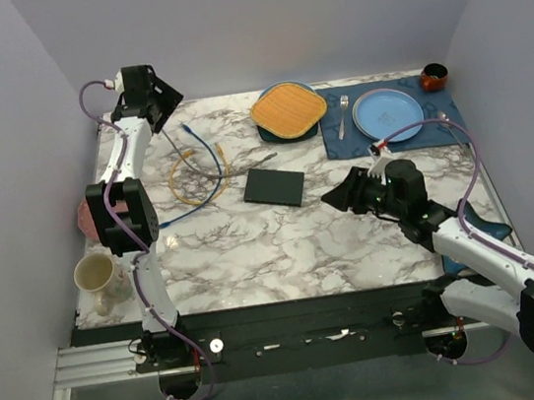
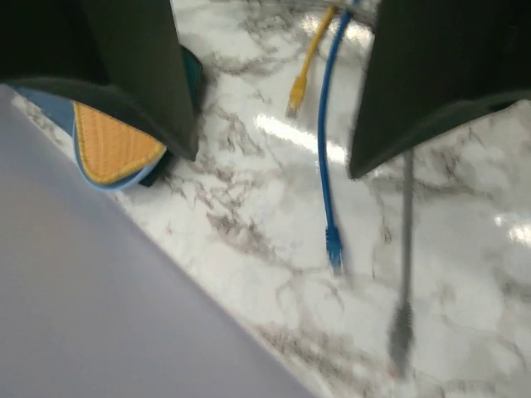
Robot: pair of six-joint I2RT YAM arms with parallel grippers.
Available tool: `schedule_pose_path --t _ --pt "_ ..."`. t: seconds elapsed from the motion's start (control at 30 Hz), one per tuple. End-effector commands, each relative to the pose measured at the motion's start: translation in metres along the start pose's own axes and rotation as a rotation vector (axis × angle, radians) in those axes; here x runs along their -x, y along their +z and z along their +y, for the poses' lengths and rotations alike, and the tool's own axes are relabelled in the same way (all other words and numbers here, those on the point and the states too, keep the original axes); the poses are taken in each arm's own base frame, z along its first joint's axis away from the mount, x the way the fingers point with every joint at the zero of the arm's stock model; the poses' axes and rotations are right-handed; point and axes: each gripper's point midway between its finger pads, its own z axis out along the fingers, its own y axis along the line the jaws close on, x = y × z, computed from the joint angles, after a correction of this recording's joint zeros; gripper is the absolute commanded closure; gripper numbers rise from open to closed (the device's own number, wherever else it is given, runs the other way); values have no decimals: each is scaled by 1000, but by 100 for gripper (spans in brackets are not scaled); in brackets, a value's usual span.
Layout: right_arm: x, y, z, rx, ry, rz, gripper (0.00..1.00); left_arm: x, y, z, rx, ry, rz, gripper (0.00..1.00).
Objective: Pull the plug from the switch port
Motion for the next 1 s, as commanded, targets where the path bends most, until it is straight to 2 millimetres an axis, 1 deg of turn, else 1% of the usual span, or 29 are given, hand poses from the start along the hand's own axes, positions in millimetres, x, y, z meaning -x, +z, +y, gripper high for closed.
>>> schedule_pose_path --t 0.0,0.03,0.1,0.13,0.2,0.23,0.27,0.3,0.33,0.4,0.43,0.47,0.5,0.53,0.57,0.6,0.63,0.67,0.7,0.73,0.77,0.8,0.87,0.9,0.97 --pt "1 1 -1 -2 -25 -11 43 -2 -22 9 41 11 -11 1" --pt "2 2 -1 -2 -26 -9 43 -1 -30 11 48 9 -19 1" --pt "6 4 -1 -11 -34 -18 43 4 -38 14 63 8 -47 1" --pt "7 5 -1 -14 -36 -21 43 7 -51 13 64 6 -65 1" --pt "9 8 -5 -38 -35 -23 43 12 -65 15 80 3 -101 1" --pt "13 10 -5 -46 -36 -31 43 5 -80 12 67 6 -105 1" --pt "13 12 -8 -60 -26 -31 43 0 -88 9 51 12 -109 1" --pt "10 18 -17 -99 6 -24 43 -6 -95 -1 15 21 -122 1" --pt "12 21 -18 -110 25 -28 43 -31 -108 -9 -13 50 -97 1" --pt "10 29 -24 -134 73 -19 45 -59 -118 -23 -58 80 -87 3" --pt "4 37 -31 -156 90 6 52 -79 -121 -16 -47 100 -71 4" --pt "8 42 -29 -151 93 2 56 -107 -125 -26 -69 130 -38 5" --pt "8 45 -29 -154 114 6 60 -117 -124 -28 -78 126 -36 7" --pt "5 51 -36 -178 127 18 71 -140 -116 -13 -50 135 3 10" --pt "8 55 -36 -183 129 12 76 -153 -112 -9 -41 129 32 18" --pt "8 58 -39 -196 140 15 79 -161 -108 -3 -33 119 52 24" --pt "9 60 -41 -211 143 12 85 -176 -101 11 -2 110 84 29" --pt "5 64 -48 -233 147 27 87 -181 -99 17 12 108 91 40" --pt "5 67 -49 -242 145 35 88 -185 -96 20 12 108 94 44" --pt "5 69 -53 -260 148 37 90 -193 -93 30 32 112 108 47" --pt "-2 73 -61 -288 152 59 91 -195 -91 34 44 114 108 53" --pt "0 76 -63 -300 154 63 91 -196 -89 36 49 118 111 55" --pt "-5 81 -69 -321 157 84 93 -204 -83 42 70 129 129 59" --pt "-13 85 -77 -341 160 109 93 -206 -80 43 70 129 140 60" --pt "-14 92 -81 -354 163 120 94 -217 -70 48 89 132 170 61"
